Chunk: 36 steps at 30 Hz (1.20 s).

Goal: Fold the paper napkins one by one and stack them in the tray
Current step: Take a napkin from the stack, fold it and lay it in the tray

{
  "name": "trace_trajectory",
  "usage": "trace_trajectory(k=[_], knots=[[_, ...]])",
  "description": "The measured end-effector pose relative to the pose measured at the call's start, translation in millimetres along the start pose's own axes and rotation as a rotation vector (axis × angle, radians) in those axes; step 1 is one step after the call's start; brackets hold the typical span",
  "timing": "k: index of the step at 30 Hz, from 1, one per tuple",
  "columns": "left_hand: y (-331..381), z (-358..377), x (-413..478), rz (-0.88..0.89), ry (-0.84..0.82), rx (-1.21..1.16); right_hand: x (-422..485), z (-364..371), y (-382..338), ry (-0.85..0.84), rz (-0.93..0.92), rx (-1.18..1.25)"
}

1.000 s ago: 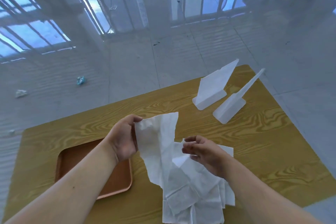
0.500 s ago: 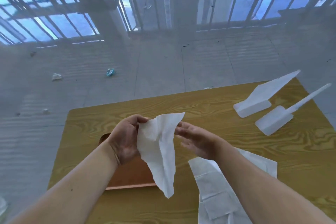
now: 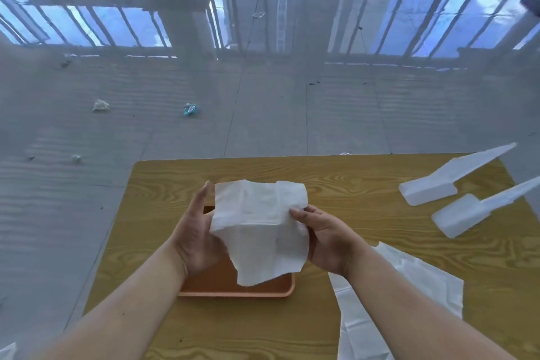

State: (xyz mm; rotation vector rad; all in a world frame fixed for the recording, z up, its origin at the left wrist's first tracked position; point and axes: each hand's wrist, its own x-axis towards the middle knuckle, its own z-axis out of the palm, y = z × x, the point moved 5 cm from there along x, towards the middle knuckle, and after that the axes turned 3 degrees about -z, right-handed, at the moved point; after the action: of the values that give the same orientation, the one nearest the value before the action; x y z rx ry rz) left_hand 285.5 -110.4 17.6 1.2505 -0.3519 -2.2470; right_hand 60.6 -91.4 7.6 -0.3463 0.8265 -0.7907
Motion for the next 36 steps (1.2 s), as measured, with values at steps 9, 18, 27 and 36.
trace_trajectory(k=[9,18,27,36], knots=[[-10.8,-17.5,-1.8,0.1,0.146,0.289,-6.0,-3.9,-16.2,0.079,-0.043,-0.206],[13.6,-22.2,-6.7,0.24,0.294,0.592,-1.9,-12.9,-25.1,0.319,-0.167,-0.728],[26.4,-25.4,-0.4,0.397,0.469,1.09,-3.2,-6.3,-42.4,0.438,-0.262,-1.385],[46.7,0.0,-10.7,0.589,0.454,1.286,-5.0,-8.2,-49.3,0.476,-0.228,-1.595]])
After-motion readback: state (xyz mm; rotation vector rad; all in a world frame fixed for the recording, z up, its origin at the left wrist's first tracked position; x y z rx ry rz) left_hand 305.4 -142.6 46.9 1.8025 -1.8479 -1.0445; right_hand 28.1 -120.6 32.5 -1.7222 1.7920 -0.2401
